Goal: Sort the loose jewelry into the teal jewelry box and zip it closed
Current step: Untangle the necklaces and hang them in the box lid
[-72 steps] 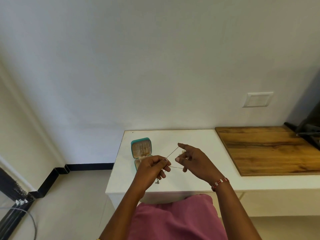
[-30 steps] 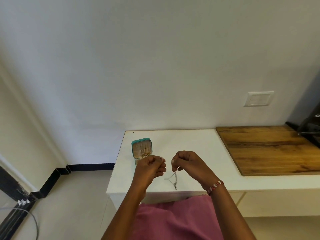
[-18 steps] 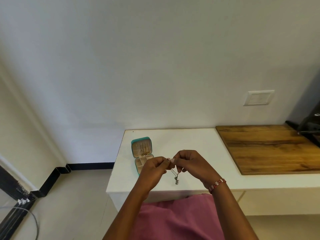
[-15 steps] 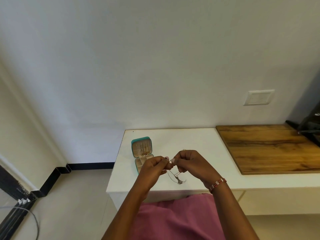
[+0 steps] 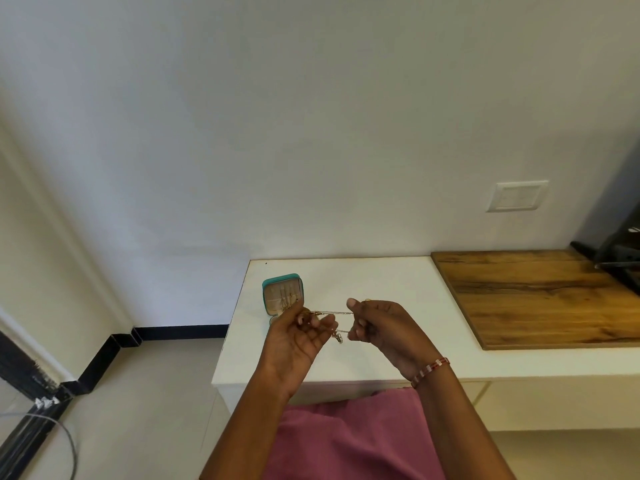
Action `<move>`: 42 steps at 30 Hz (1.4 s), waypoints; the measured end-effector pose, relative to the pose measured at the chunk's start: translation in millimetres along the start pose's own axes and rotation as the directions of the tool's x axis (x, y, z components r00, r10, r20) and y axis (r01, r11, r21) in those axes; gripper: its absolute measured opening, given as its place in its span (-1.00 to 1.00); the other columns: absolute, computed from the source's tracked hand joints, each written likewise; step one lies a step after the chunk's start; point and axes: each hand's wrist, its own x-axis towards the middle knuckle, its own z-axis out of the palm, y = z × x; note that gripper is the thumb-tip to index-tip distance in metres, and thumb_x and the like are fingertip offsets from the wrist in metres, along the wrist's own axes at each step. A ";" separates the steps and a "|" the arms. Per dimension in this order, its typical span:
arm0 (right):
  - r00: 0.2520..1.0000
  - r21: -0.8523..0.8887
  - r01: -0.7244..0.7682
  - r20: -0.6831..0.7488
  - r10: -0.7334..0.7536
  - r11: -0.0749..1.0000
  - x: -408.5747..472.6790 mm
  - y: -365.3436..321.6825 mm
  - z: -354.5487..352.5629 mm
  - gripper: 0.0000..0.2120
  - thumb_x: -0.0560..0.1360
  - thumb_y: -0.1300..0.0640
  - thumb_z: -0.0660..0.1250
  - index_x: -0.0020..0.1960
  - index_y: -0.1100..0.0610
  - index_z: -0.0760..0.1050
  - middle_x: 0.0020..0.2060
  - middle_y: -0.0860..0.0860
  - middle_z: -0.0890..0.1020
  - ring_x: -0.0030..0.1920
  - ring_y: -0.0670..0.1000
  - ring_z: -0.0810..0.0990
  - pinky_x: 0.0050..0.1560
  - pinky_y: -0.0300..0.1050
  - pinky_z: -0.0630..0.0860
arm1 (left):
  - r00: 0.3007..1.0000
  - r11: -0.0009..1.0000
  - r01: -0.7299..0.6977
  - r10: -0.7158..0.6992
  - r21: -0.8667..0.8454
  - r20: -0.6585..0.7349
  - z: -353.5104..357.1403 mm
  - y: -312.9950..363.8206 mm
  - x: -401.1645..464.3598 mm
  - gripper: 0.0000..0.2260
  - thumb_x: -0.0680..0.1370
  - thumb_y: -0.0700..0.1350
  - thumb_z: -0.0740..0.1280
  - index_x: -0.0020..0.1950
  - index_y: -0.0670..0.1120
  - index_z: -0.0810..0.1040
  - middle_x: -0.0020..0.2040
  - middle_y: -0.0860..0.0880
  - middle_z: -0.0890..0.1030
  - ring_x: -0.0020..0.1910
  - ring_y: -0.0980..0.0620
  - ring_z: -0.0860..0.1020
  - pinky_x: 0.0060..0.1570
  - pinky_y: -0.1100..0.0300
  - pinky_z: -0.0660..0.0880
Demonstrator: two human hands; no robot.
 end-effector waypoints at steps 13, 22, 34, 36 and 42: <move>0.999 0.081 -0.028 0.038 0.025 0.996 2.0 6.4 4.2 -0.87 0.50 0.23 0.29 -0.16 0.21 0.59 -0.57 -0.04 0.41 -0.49 -0.10 0.34 -0.34 -0.23 0.42 | 1.000 0.991 -0.009 0.008 0.136 0.012 -7.8 -7.3 3.4 -0.85 0.56 -0.19 0.15 -0.10 -0.20 0.49 -0.54 0.00 0.28 -0.64 0.16 0.21 -0.53 0.30 0.36; 0.993 0.028 -0.092 -0.077 0.094 0.995 13.9 23.6 6.1 -0.87 0.45 0.23 0.34 -0.26 0.18 0.61 -0.44 0.03 0.57 -0.46 -0.06 0.37 -0.37 -0.21 0.34 | 0.991 0.892 -0.098 0.130 0.440 -0.042 -17.4 -2.4 4.3 -0.83 0.56 -0.23 0.20 -0.14 -0.17 0.57 -0.40 -0.09 0.39 -0.53 0.13 0.31 -0.33 0.19 0.40; 0.979 -0.309 0.082 -0.152 -0.134 0.947 61.5 43.7 26.0 -0.93 0.43 0.33 0.36 -0.22 0.23 0.58 -0.43 0.01 0.59 -0.48 -0.24 0.52 -0.44 -0.46 0.38 | 0.955 0.628 -0.118 0.285 0.769 -0.086 -59.9 5.9 41.4 -0.87 0.53 -0.15 0.28 0.02 -0.13 0.58 0.02 -0.07 0.62 -0.04 -0.03 0.61 -0.06 0.24 0.55; 0.978 -0.347 0.097 -0.140 -0.153 0.933 76.2 49.4 31.5 -0.94 0.43 0.33 0.36 -0.21 0.25 0.58 -0.42 0.01 0.60 -0.46 -0.25 0.53 -0.42 -0.46 0.38 | 0.938 0.584 -0.117 0.331 0.804 -0.104 -66.8 8.6 50.5 -0.90 0.52 -0.11 0.29 -0.02 -0.07 0.57 0.05 -0.06 0.62 -0.04 -0.02 0.60 -0.14 0.32 0.54; 0.972 -0.464 0.126 -0.121 -0.203 0.877 119.4 64.3 46.4 -0.95 0.42 0.30 0.38 -0.21 0.21 0.58 -0.37 0.02 0.61 -0.39 -0.19 0.54 -0.35 -0.48 0.42 | 0.895 0.461 -0.077 0.422 0.884 -0.143 -88.1 15.0 86.8 -0.82 0.53 -0.10 0.27 0.05 -0.14 0.58 0.07 -0.12 0.64 -0.12 0.02 0.57 -0.25 0.44 0.49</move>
